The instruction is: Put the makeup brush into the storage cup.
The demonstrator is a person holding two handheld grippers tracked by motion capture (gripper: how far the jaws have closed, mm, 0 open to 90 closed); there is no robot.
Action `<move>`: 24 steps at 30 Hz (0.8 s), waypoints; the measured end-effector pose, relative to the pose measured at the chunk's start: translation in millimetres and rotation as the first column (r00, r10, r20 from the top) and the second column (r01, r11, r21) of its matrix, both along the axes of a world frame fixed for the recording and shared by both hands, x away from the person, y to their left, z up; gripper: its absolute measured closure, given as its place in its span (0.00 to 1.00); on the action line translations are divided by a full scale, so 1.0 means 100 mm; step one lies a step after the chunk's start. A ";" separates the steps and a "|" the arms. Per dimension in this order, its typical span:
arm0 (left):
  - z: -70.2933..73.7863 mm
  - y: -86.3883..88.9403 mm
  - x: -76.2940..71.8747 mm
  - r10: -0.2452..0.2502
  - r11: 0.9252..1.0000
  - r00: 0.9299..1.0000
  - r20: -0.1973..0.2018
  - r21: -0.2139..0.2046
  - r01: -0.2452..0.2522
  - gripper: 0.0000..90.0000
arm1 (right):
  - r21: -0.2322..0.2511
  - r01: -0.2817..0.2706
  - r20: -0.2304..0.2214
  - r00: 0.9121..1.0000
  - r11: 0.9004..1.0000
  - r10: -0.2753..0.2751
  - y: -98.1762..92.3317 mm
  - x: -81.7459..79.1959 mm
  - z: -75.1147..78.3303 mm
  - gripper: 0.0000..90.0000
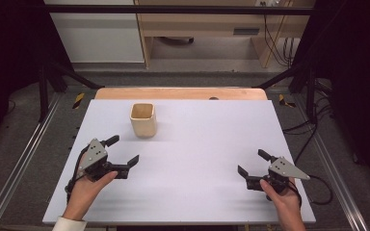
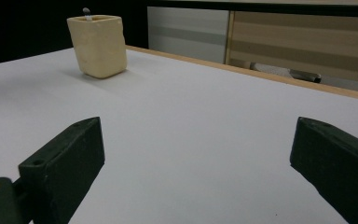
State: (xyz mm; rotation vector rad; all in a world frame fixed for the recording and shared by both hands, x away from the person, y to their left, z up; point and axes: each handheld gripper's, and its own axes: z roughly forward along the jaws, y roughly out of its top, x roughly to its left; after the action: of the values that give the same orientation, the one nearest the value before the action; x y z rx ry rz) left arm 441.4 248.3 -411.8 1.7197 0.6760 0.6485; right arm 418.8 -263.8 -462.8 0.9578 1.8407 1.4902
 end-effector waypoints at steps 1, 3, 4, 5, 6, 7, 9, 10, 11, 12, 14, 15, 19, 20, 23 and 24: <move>0.00 0.01 0.00 0.001 1.000 1.000 -0.001 -0.002 -0.001 0.02 | 0.000 0.000 0.000 1.000 1.000 0.000 0.00 0.00 0.00 0.04; -0.02 0.04 -0.01 0.006 1.000 1.000 -0.005 -0.004 -0.006 0.02 | 0.001 0.001 -0.002 1.000 1.000 -0.001 0.00 0.00 0.00 0.04; -0.03 0.05 -0.01 0.009 1.000 1.000 -0.005 -0.004 -0.009 0.02 | 0.003 0.002 -0.004 1.000 1.000 -0.002 0.01 0.00 0.00 0.04; -0.03 0.06 -0.02 0.009 1.000 1.000 -0.005 -0.003 -0.009 0.02 | 0.003 0.001 -0.004 1.000 1.000 -0.001 0.01 0.00 0.00 0.04; -0.04 0.07 -0.02 0.011 1.000 1.000 -0.005 0.000 -0.011 0.02 | 0.003 0.001 -0.004 1.000 1.000 -0.001 0.01 0.00 0.00 0.04; -0.04 0.08 -0.02 0.013 1.000 1.000 -0.004 0.000 -0.013 0.02 | 0.003 0.000 -0.002 1.000 1.000 0.000 0.01 0.00 0.00 0.04; -0.05 0.11 -0.03 0.020 1.000 1.000 -0.003 -0.003 -0.020 0.02 | 0.003 0.001 -0.001 1.000 1.000 -0.001 0.00 0.00 0.00 0.04; -0.05 0.13 -0.04 0.024 1.000 1.000 -0.002 -0.006 -0.024 0.02 | 0.002 0.000 0.000 1.000 1.000 0.000 0.00 0.00 0.00 0.04; -0.05 0.15 -0.04 0.029 1.000 1.000 -0.001 -0.008 -0.029 0.02 | 0.002 0.000 0.000 1.000 1.000 0.000 0.00 0.00 0.00 0.04; -0.05 0.16 -0.05 0.031 0.999 1.000 -0.001 -0.011 -0.031 0.02 | 0.003 0.000 -0.001 1.000 1.000 0.000 0.00 0.00 0.00 0.04; -0.05 0.20 -0.05 0.041 0.999 0.999 0.000 -0.016 -0.041 0.02 | 0.003 0.000 -0.002 1.000 1.000 0.000 0.01 0.00 0.00 0.04; -0.05 0.21 -0.06 0.042 0.999 0.999 0.000 -0.015 -0.042 0.02 | 0.003 0.000 -0.002 1.000 1.000 0.000 0.01 0.00 0.00 0.04; -0.08 0.27 -0.07 0.050 0.999 0.999 -0.005 -0.014 -0.050 0.02 | 0.001 -0.001 -0.004 1.000 1.000 0.001 0.01 0.00 0.00 0.04; -0.09 0.29 -0.07 0.052 0.999 0.999 -0.005 -0.013 -0.052 0.02 | 0.002 0.000 -0.003 1.000 1.000 0.000 0.01 0.00 0.00 0.04; -0.11 0.33 -0.08 0.056 0.998 0.998 -0.005 -0.016 -0.056 0.02 | 0.001 0.000 -0.003 1.000 1.000 0.000 0.01 0.00 0.00 0.04; -0.11 0.35 -0.08 0.057 0.998 0.998 -0.006 -0.017 -0.057 0.02 | 0.002 0.000 -0.003 1.000 1.000 0.000 0.01 0.00 0.00 0.04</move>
State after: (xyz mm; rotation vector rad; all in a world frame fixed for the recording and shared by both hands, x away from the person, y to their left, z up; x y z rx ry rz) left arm 433.7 282.8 -423.2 1.6915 0.7347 0.6764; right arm 418.5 -262.8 -463.1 0.9617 1.8420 1.4910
